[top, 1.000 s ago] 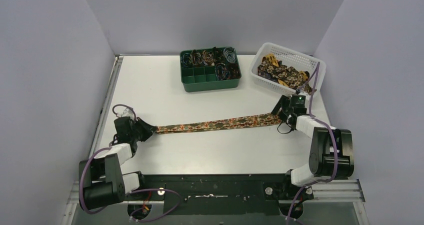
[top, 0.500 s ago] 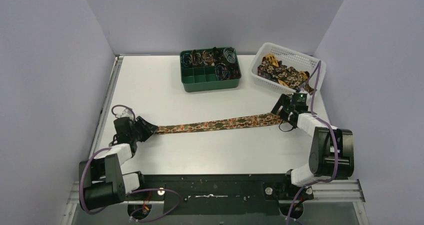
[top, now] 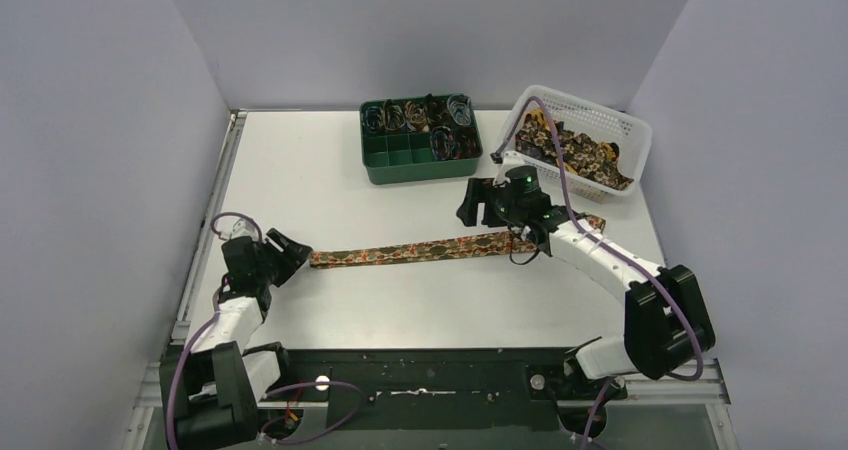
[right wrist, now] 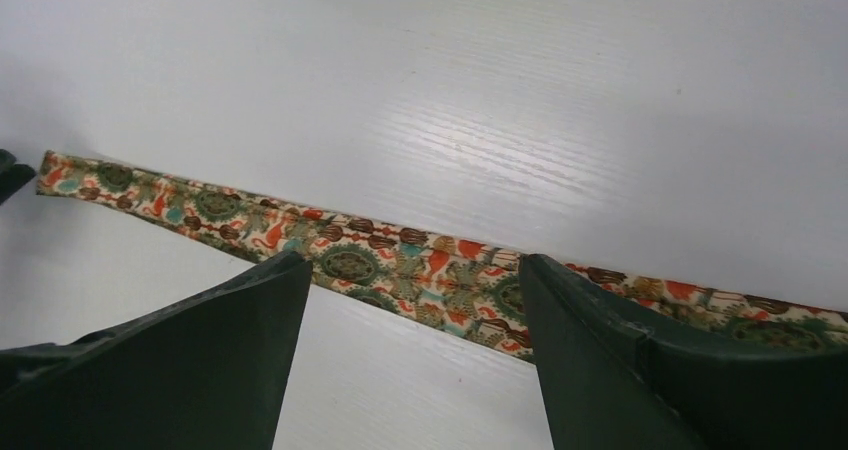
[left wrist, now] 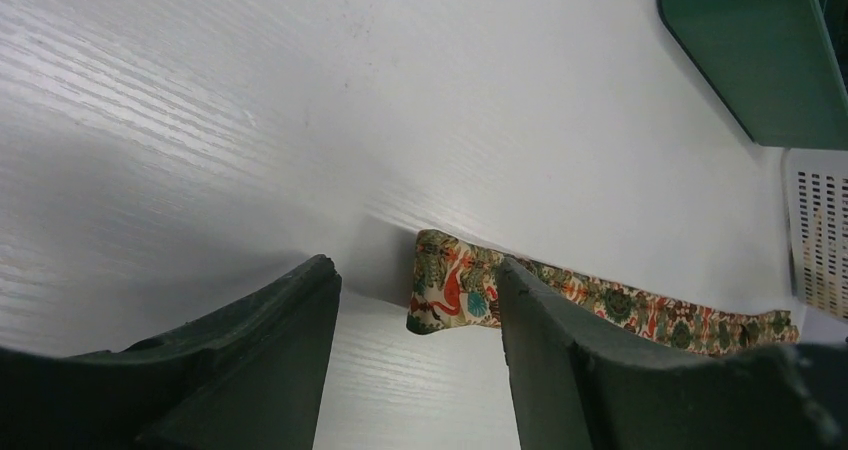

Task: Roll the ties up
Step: Flatten out the tie at the center of the board.

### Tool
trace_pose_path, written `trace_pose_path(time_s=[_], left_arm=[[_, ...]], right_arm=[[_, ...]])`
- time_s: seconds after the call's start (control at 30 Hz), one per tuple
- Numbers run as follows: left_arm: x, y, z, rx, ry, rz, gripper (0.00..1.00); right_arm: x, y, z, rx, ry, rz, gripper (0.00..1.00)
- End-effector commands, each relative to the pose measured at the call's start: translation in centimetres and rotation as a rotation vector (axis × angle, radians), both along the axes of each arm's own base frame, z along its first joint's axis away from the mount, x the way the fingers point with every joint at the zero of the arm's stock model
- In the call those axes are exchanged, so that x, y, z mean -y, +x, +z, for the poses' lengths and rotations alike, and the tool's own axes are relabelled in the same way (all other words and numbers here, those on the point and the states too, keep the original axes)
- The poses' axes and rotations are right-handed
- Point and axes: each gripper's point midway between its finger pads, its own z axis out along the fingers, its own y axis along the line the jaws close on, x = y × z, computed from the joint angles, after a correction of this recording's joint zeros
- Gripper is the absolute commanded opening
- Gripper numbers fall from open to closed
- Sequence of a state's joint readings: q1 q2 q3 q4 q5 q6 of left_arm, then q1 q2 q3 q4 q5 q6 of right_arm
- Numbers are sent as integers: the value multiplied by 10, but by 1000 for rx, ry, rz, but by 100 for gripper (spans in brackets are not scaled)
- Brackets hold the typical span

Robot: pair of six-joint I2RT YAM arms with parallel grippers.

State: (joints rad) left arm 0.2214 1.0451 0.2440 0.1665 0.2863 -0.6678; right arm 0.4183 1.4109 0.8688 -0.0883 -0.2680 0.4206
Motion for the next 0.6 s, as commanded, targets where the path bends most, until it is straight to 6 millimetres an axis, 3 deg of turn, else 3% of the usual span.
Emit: trace_pose_path(time_s=[0.0,0.13,0.23,0.3,0.4,0.57], left_arm=[[7,6,19,56,-28,-45,57],[8,6,26,87,-57,-20,60],[6,6,28,100,-71,14,61],[7,8,31,128,-88,22,62],[11,7,29,146,-126,25,63],[18,3,18,137,-173,22,63]], right_arm=[[56,28,48,202,-224,-198,81],[128,23,65,206,-441,-414,84],[168,15,71,195,-402,-538,86],[185,11,73,176,-354,-574,88],[174,11,81,216,-285,-498,90],[94,18,79,255,2,-202,85]])
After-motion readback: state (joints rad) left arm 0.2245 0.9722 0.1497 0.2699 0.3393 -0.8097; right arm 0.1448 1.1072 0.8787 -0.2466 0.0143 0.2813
